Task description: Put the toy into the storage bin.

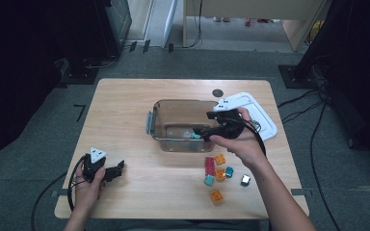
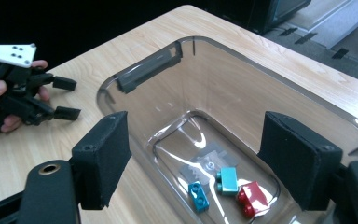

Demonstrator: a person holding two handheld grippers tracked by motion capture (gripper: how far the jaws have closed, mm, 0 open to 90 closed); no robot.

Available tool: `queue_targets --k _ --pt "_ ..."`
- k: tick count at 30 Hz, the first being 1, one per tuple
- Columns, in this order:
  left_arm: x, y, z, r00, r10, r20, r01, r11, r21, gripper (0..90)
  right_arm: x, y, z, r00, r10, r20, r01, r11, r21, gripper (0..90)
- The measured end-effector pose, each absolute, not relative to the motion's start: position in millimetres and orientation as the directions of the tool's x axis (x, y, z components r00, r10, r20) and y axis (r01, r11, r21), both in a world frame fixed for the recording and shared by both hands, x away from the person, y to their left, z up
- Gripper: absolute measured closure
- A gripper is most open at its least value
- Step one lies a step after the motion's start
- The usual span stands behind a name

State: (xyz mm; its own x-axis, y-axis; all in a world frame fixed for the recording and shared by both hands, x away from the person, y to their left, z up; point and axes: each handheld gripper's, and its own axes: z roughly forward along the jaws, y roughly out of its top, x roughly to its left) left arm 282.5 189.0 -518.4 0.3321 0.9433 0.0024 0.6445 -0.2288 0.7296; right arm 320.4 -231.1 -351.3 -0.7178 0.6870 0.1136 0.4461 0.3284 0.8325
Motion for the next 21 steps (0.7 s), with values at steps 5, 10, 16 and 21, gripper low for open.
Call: queue_targets --k 5,10,16,21 --pt "282 189 -518 0.332 0.943 0.002 0.646 -0.228 0.729 12.8 302 -239 -353 -0.725 0.682 0.094 0.426 0.336 0.84 26.7" --pt "282 189 -518 0.333 0.943 0.002 0.646 -0.23 0.728 12.8 287 -246 -359 -0.73 0.678 0.088 0.417 0.34 0.843 29.2" --pt "282 189 -518 0.333 0.943 0.003 0.646 -0.23 0.728 12.8 270 -255 -376 -0.742 0.661 0.112 0.425 0.335 0.841 38.0" --pt "282 189 -518 0.332 0.943 0.002 0.645 -0.229 0.729 12.8 259 -260 -401 -0.741 0.659 0.13 0.449 0.342 0.825 43.8"
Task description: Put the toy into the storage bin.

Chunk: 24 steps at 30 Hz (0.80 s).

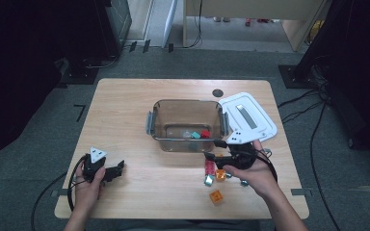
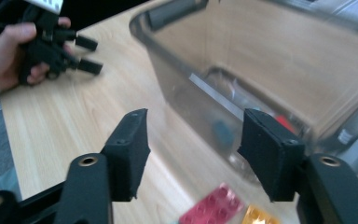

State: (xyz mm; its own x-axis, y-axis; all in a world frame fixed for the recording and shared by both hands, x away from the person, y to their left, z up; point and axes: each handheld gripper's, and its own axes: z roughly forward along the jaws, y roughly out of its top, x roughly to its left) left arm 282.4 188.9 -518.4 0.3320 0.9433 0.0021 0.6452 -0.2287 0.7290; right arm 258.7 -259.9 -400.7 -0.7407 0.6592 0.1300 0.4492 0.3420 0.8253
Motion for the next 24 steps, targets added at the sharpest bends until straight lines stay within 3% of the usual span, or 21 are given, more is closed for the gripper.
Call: queue_targets --k 12,24 --pt "282 189 -518 0.333 0.943 0.003 0.645 -0.23 0.728 12.8 249 -290 -464 -0.695 0.704 0.143 0.538 0.378 0.754 46.4" --pt "282 189 -518 0.333 0.943 0.003 0.645 -0.23 0.729 12.8 245 -287 -490 -0.72 0.684 0.121 0.556 0.463 0.691 43.0"
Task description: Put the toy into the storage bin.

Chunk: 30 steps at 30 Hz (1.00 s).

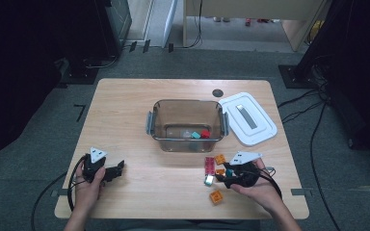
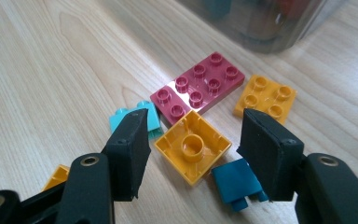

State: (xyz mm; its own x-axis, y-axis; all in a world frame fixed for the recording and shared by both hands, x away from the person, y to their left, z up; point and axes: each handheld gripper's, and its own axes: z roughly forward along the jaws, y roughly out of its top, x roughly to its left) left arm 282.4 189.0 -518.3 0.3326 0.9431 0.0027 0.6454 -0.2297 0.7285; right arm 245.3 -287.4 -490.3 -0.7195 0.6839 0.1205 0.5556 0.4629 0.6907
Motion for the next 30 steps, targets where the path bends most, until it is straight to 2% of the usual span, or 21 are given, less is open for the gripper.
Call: queue_targets --k 16,30 --pt "282 189 -518 0.333 0.943 0.003 0.646 -0.23 0.728 12.8 244 -284 -500 -0.733 0.677 0.07 0.543 0.52 0.659 48.0" --pt "282 189 -518 0.333 0.943 0.003 0.645 -0.23 0.729 12.8 243 -286 -489 -0.732 0.675 0.095 0.54 0.49 0.684 48.0"
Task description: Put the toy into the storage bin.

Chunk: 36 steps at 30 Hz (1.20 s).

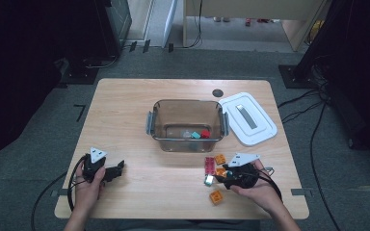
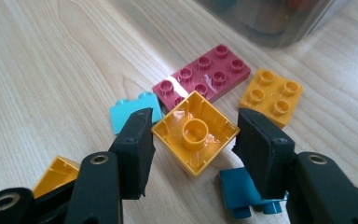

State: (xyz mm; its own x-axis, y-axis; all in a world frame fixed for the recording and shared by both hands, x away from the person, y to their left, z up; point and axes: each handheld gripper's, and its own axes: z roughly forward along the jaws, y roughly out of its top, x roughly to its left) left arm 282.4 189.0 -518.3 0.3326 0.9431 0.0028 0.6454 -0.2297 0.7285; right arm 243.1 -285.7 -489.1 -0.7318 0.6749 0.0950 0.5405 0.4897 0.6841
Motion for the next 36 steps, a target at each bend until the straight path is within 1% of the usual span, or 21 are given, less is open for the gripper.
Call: queue_targets --k 17,30,36 --pt "282 189 -518 0.333 0.943 0.003 0.645 -0.23 0.728 12.8 242 -289 -455 -0.732 0.671 0.117 0.518 0.437 0.736 48.1" --pt "282 189 -518 0.332 0.943 0.002 0.645 -0.229 0.729 12.7 248 -290 -419 -0.746 0.661 0.086 0.472 0.433 0.768 48.0" --pt "282 189 -518 0.332 0.943 0.003 0.645 -0.229 0.729 12.8 254 -286 -399 -0.762 0.645 0.06 0.436 0.442 0.784 48.1"
